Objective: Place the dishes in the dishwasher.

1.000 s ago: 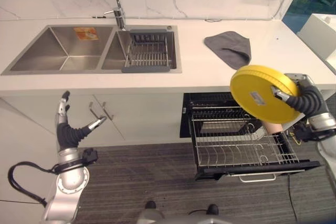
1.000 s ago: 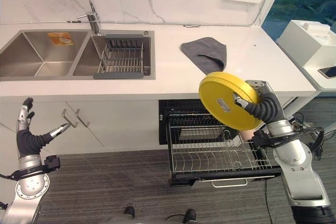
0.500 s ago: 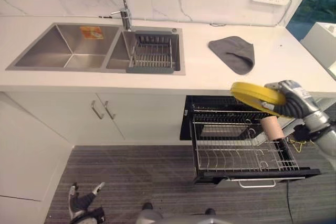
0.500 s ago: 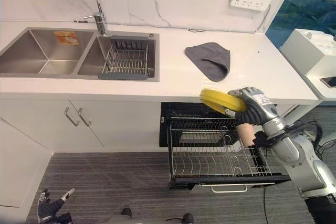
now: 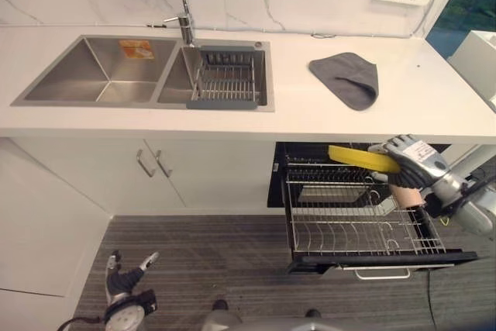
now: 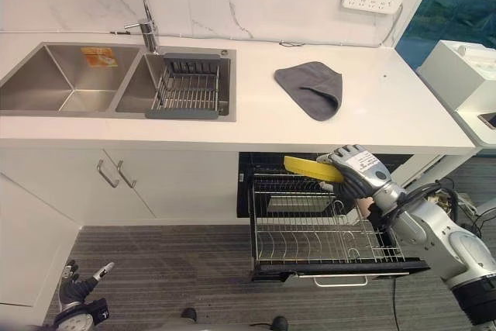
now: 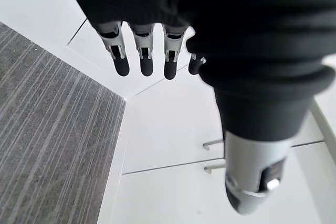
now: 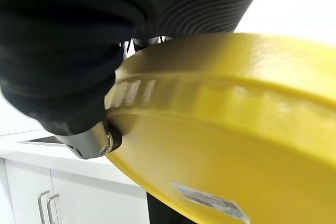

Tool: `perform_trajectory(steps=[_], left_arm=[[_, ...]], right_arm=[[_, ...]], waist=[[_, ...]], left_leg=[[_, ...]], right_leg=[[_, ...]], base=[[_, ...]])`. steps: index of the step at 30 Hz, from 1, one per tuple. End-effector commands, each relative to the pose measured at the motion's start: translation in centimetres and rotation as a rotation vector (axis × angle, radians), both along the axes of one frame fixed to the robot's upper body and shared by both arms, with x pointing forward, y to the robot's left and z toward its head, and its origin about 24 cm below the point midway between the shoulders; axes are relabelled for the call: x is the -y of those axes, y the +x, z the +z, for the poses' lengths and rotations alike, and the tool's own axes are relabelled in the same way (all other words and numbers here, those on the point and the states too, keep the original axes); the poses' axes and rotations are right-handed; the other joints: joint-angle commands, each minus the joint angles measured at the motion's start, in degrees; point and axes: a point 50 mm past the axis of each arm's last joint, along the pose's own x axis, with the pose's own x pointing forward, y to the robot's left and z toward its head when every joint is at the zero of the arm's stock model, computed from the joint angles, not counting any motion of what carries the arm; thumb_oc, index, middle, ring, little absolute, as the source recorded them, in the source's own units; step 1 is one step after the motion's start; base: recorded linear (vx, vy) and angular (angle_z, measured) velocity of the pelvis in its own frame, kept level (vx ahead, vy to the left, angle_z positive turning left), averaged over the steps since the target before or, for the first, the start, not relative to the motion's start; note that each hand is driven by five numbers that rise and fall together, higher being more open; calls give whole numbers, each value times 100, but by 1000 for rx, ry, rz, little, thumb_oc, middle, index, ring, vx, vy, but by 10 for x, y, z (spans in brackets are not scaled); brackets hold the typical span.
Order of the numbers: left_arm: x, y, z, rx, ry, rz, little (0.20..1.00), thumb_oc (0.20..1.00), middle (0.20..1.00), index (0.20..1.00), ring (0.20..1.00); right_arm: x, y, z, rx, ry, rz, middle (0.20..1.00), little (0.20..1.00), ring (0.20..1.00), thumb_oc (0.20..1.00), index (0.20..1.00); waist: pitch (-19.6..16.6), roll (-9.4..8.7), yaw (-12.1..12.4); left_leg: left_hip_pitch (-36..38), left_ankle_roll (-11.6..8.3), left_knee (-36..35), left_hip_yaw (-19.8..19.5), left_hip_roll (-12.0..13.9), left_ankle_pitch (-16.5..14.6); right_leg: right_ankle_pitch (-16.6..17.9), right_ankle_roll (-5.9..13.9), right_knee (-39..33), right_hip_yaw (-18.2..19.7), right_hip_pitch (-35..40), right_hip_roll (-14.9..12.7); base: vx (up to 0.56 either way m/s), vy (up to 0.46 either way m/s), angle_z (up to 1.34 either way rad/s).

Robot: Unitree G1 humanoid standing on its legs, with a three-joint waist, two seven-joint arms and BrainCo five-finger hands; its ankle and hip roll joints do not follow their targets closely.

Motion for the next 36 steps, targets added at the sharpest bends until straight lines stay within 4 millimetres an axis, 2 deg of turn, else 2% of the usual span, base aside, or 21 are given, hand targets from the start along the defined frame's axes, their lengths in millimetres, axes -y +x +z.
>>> perform_trajectory(steps=[1,7,10,16,21,24,34,36], left_arm=[[-13,23,22,126,55,-8,1000,1000,1000,1000,1000],[-19,23,28,105,70,-37,1000,1000,1000,1000,1000],[-29,35,40,149,96,-33,1000,1000,1000,1000,1000],[-34,49,51,194,105,-40,1000,1000,1000,1000,1000],[-29,53,55,221,94,-58,1000,1000,1000,1000,1000],[-27,55,55,220,84,-55,1000,1000,1000,1000,1000],[-27,60,60,232,93,-63,1000,1000,1000,1000,1000],[-26,61,60,233,86,-56,1000,1000,1000,1000,1000]], right_arm=[[-13,7,24,149,8,78,200,200,200,200,200],[-1,12,9,104,46,-3,200,200,200,200,200],[-2,22,18,167,19,1,200,200,200,200,200],[-3,35,37,194,-28,12,200,200,200,200,200],[2,40,48,220,-85,2,200,200,200,200,200],[10,47,53,228,-54,-50,200,200,200,200,200],[29,69,54,233,-98,-175,200,200,200,200,200],[33,74,59,230,-51,-216,200,200,200,200,200]], waist=[[-8,-82,180],[167,-104,340],[753,-28,347],[1223,43,323],[1425,187,309],[1525,226,310],[1757,308,475],[1800,354,485]], left_leg=[[-168,-57,-9,-57,374,340],[-126,-34,124,-275,259,387],[-951,-32,1416,-538,199,92],[-1427,-36,2008,-634,169,-78],[-1580,0,2245,-637,71,-162],[-1703,16,2491,-643,70,-246],[-2153,95,3179,-726,6,-458],[-2243,101,3301,-733,-4,-438]], right_leg=[[-36,441,3,96,401,-395],[-74,368,59,8,613,-380],[-355,227,1035,155,19,-517],[-526,169,1472,251,-408,-589],[-618,125,1656,324,-526,-685],[-690,79,1874,368,-642,-749],[-873,-28,2539,366,-1020,-878],[-909,-58,2674,376,-1122,-897]], base=[[30,-9,0],[88,-42,9],[-156,-52,13],[-139,-33,-7],[-58,64,-3],[-22,48,1],[-24,17,1],[-60,51,9]])
